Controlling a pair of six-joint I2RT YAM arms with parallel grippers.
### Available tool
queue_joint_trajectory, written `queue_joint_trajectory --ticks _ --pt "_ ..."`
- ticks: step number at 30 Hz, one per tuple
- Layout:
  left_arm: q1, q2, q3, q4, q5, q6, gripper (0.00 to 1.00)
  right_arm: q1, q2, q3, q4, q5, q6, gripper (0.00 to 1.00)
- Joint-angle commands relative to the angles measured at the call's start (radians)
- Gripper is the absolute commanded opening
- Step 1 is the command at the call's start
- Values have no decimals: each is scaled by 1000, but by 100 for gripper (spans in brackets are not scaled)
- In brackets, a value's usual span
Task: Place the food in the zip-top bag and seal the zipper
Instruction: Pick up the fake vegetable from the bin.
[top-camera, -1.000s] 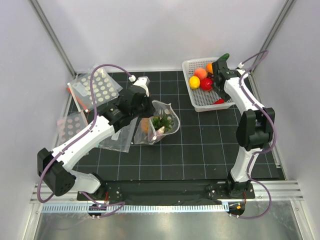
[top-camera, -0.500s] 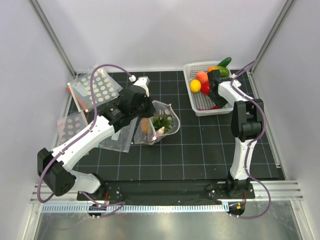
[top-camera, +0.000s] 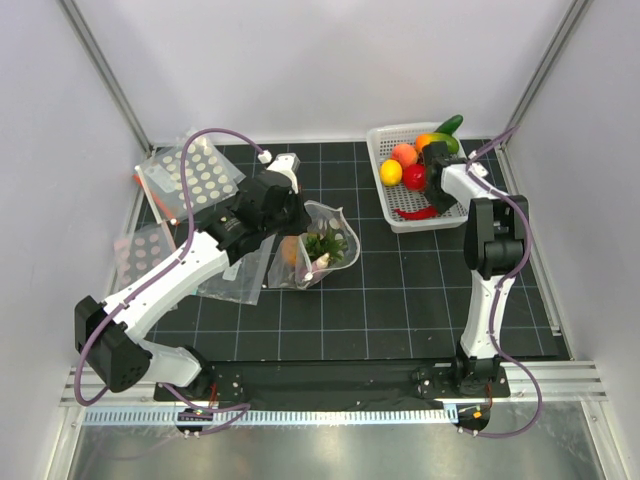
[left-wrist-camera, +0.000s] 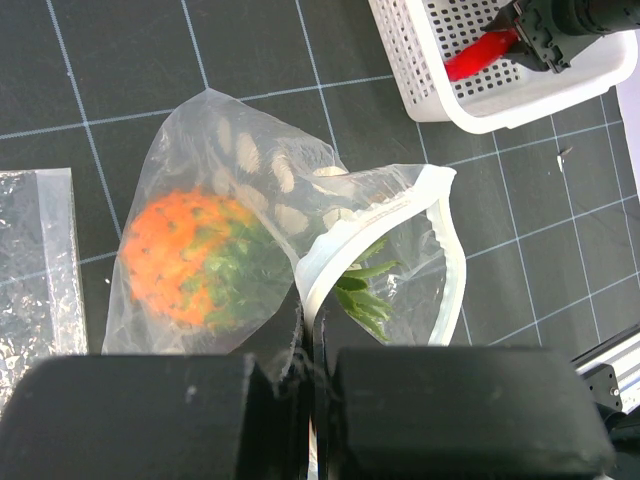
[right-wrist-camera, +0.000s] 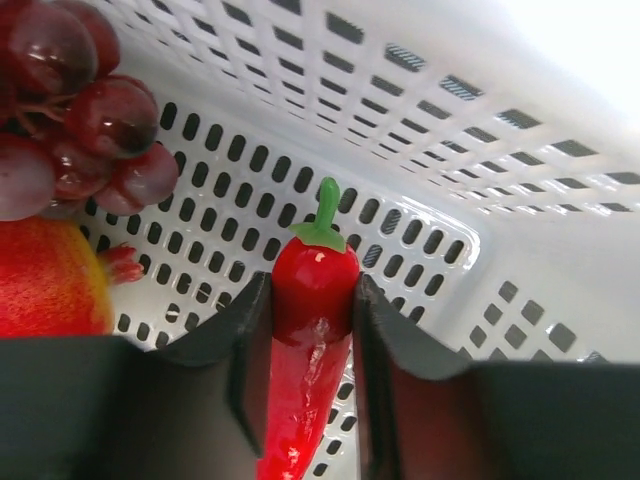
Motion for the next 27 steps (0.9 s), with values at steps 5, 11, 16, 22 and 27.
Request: queue_joint_trajectory --ticks 5,11,16,22,27 --pt "-3 -26 9 35 9 2 1 4 -157 -89 159 38 -78 14" --pt "-3 -21 12 37 15 0 1 55 -384 -233 303 110 -80 9" --pt "-3 -23 10 35 14 0 1 162 -576 -293 369 267 -115 8" --pt "-2 -26 9 35 20 0 1 329 -820 -508 628 422 -278 3" --pt "-3 -18 10 42 46 -7 1 454 -1021 -637 747 492 -373 1"
